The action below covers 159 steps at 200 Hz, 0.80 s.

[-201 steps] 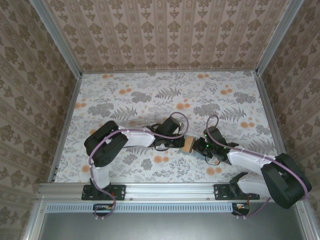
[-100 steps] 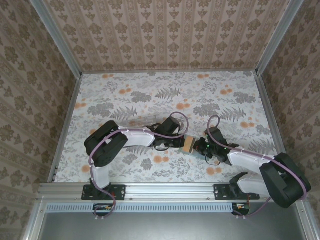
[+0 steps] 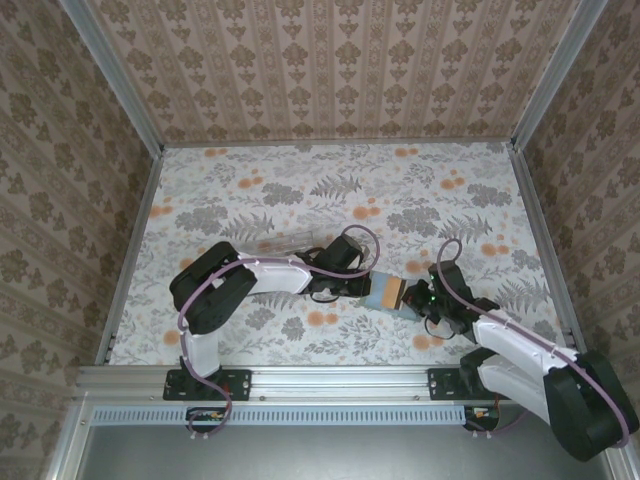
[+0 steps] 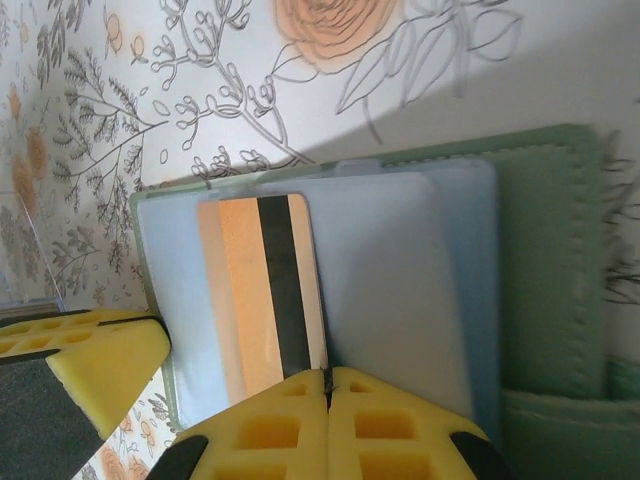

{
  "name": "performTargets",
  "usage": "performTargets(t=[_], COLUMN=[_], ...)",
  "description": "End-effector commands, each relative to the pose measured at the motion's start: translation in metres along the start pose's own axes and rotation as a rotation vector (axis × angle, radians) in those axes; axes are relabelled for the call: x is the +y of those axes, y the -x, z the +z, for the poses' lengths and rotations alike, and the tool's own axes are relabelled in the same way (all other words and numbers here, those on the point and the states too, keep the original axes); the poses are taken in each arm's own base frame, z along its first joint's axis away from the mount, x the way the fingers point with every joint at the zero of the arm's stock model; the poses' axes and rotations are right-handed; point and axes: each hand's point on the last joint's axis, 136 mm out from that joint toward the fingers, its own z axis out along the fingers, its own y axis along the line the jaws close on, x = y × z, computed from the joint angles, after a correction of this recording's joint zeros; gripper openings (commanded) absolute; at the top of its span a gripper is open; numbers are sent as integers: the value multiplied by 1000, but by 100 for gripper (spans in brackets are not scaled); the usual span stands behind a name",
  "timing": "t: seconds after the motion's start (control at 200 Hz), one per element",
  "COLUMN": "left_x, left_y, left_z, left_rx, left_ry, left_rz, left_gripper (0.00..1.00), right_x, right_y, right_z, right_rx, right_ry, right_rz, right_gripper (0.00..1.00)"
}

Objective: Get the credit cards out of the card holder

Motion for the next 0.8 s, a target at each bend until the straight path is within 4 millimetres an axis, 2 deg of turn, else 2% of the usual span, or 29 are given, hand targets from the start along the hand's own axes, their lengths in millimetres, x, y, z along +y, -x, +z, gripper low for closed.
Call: performTargets(t=[0.0, 0.205, 0.375, 0.49, 0.585, 0.635, 0.675, 0.72, 0.79], left_x=[21, 14, 1, -16, -32, -41, -46, -48, -46], left_y=[-16, -10, 0, 13, 26, 34, 40, 46, 53], left_z=[7, 2, -5, -19, -41, -57, -71, -88, -116], left_rx=[58, 49, 21, -22, -78, -119, -156, -197, -271], left_ry=[82, 67, 36, 0, -23, -33, -32, -16, 14], left_rz=[-28, -12, 11, 36, 68, 86, 100, 110, 114], left_gripper=[0, 0, 1, 4, 7, 14, 26, 39, 52], right_x=[-33, -25, -11, 7, 24, 32, 41, 51, 69], right_y=[-7, -3, 1, 7, 13, 16, 19, 20, 23], right_z=[-10, -38, -59, -71, -82, -87, -91, -95, -100], right_rx=[-4, -63, -86, -89, -97, -99, -100, -94, -81], right_ry=[-114, -69, -30, -2, 22, 29, 45, 64, 93], right_rz=[15, 0, -52, -107, -174, -214, -250, -295, -365], right_gripper=[0, 0, 0, 0, 0, 0, 0, 0, 0])
